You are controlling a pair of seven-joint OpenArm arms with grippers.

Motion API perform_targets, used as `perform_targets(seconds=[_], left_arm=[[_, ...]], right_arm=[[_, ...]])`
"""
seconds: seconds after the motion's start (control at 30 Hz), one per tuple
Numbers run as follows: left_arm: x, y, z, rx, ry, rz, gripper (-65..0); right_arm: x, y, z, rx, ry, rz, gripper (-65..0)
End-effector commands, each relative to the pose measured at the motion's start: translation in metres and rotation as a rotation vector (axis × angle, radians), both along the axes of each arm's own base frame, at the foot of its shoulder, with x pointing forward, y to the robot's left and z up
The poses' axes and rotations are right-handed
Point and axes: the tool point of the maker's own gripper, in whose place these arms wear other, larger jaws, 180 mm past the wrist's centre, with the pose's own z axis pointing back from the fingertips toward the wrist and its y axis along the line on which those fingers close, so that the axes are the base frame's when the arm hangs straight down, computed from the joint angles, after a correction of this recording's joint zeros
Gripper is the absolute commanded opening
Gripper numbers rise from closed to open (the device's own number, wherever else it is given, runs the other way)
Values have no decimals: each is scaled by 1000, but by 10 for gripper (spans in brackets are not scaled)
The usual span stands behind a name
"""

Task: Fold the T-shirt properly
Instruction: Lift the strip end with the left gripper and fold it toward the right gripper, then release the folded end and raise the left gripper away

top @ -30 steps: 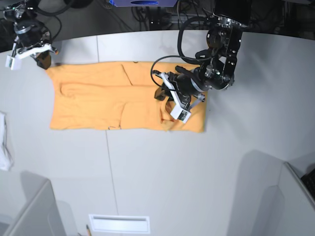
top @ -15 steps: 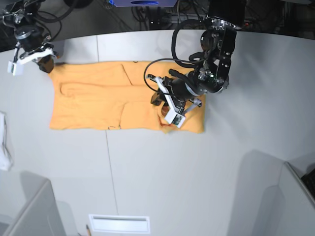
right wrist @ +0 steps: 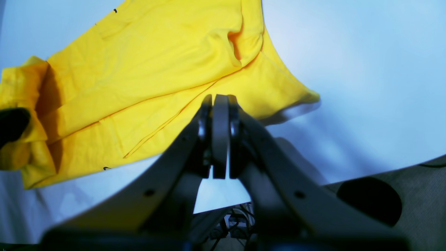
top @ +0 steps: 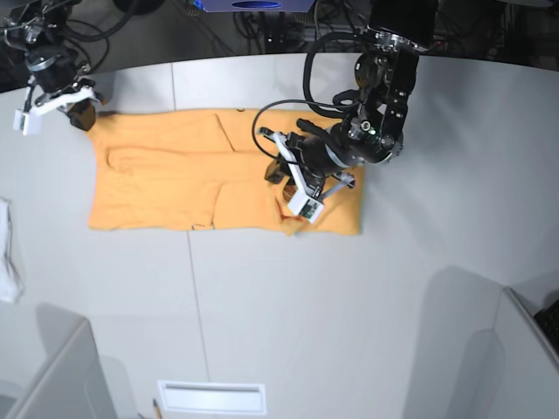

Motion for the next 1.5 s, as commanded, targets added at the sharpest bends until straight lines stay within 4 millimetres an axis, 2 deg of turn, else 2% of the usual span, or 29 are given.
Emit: perform_targets(seconds=[0.0,0.27,0.5,0.6,0.67,0.8,0.9,1.0,1.1,1.17,1.2,1.33,1.47], left_arm=[[6,-10,13,-38,-37,-12,-650],[3,-12,10,-37,-27,-18,-650],[0,-14,-8,-33,32,-18,-423],[-2,-24,-8,-60,46,-16,-354],[-2,-31,-7,-76,52,-17,-331],[-6,-48,-6,-115,77,-21,-324],[-21,-72,-16,-115,113,-89,-324],[-33,-98,-16,-112,118,-177,-324],[-32,-104,-3,-129,87,-190,-324],[-26,-104,16,-148,28,-191,-324],[-26,-99,22,-144,6,-191,-324],[-16,-35,32,-101,-59,-59,-329],[-13,62,26,-16,-63,191,-332]], right_arm=[[4,-2,9,-12,-34,2,-650],[3,-4,9,-15,-33,-2,-650],[3,-4,8,-16,-31,-3,-650],[2,-4,8,-16,-28,-1,-650],[2,-4,8,-16,-28,-1,-650],[2,-3,8,-14,-27,2,-650],[2,-4,8,-15,-27,1,-650],[2,-4,8,-16,-27,-1,-650],[1,-5,8,-17,-25,-3,-650],[1,-5,8,-19,-25,-3,-650],[0,-5,8,-19,-24,-3,-650],[4,-6,11,-27,-33,9,-650],[17,-13,21,-59,-61,35,-650]])
